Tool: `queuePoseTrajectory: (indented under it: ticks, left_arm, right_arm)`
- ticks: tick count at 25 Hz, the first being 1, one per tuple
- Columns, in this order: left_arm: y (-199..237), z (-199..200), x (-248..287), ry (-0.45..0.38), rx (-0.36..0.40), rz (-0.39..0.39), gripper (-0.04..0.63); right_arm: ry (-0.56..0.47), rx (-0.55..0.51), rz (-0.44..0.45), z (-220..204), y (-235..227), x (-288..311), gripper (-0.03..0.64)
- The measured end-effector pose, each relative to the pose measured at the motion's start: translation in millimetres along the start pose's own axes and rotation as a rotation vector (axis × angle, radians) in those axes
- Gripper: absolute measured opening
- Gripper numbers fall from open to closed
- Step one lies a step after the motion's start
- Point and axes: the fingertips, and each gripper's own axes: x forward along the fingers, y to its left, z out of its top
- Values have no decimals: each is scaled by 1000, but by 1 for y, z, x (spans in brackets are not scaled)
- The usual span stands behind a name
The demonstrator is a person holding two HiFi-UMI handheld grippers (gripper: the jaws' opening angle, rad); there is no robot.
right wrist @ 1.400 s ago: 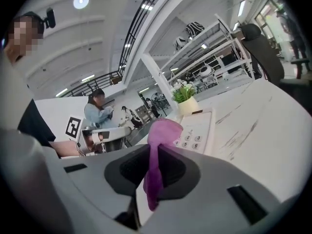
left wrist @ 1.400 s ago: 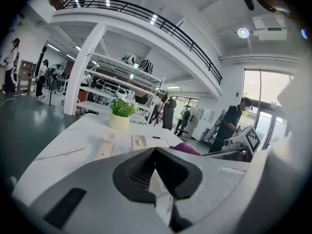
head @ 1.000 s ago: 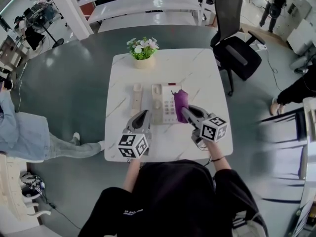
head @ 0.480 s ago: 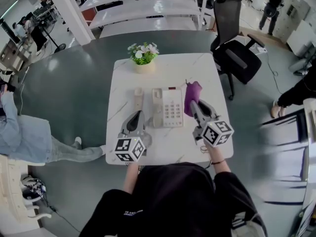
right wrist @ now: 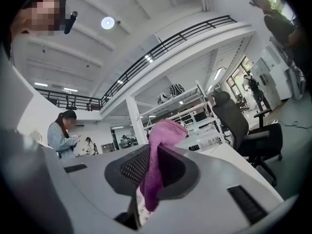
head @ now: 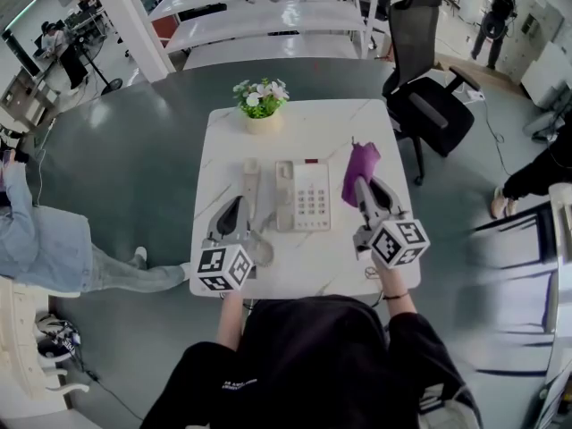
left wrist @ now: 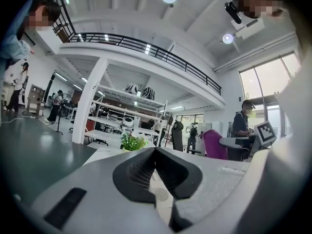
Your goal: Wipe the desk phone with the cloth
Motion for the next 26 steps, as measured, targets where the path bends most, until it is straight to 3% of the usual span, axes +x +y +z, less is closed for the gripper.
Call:
queuePoseTrajectory:
  ticks: [15,26]
  left_arm:
    - [16,11,3,-5,42,34,-2]
    - [15,5,7,14,47,21,-2]
  right_arm:
    - [23,-87,5,-1,-2,1,32]
    - [25,-90,5,-3,-4,4,32]
